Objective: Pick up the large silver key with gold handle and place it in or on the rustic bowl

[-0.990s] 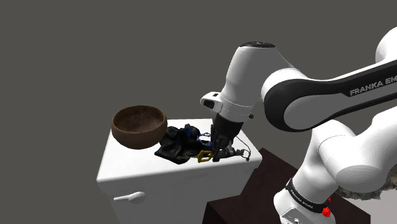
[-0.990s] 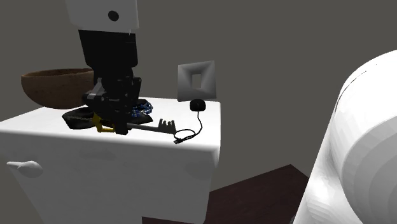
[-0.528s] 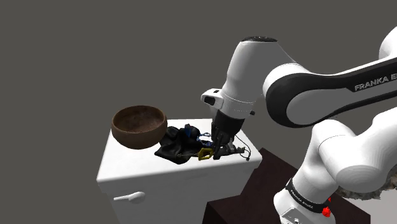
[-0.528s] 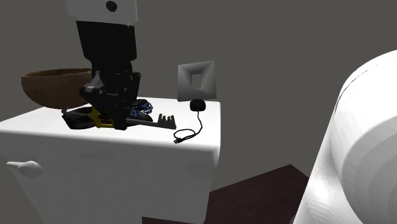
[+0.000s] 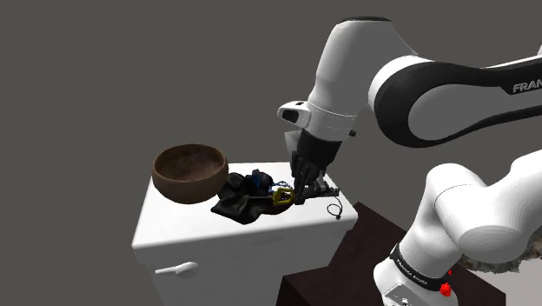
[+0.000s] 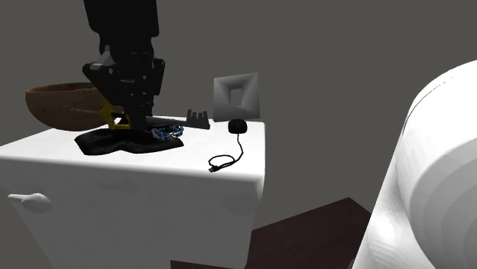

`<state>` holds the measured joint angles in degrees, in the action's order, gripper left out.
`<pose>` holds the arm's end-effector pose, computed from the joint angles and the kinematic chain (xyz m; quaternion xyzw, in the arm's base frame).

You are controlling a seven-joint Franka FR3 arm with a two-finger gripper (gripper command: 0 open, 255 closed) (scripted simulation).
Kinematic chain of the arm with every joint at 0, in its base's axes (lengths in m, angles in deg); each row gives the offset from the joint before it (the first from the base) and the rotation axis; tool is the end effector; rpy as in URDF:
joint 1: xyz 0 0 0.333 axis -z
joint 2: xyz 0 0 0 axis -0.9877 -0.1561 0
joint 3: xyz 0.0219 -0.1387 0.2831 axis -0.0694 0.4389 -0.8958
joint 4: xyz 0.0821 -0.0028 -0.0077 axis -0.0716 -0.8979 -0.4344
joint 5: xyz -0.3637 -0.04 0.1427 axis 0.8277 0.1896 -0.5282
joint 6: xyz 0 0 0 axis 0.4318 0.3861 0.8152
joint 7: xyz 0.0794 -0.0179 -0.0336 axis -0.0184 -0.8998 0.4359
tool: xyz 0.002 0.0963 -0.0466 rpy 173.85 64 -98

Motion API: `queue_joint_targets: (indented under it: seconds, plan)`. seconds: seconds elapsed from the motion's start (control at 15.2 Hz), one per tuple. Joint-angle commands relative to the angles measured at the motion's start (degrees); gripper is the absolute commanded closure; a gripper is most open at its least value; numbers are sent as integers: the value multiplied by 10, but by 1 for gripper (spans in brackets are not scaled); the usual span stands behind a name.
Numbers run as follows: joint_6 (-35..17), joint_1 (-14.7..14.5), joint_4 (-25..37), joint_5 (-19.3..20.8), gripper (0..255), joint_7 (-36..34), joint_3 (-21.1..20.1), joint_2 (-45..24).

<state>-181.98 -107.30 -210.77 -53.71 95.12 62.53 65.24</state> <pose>0.2570 0.2429 0.4564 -0.8596 -0.5098 -0.0351 0.0054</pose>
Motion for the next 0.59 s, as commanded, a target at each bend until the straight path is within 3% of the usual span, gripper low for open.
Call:
queue_joint_targets:
  seconds: [0.0, 0.53]
  plan:
    - [16, 1, 12, 2, 255, 0, 3, 4]
    - [81, 4, 67, 10, 255, -1, 12, 13]
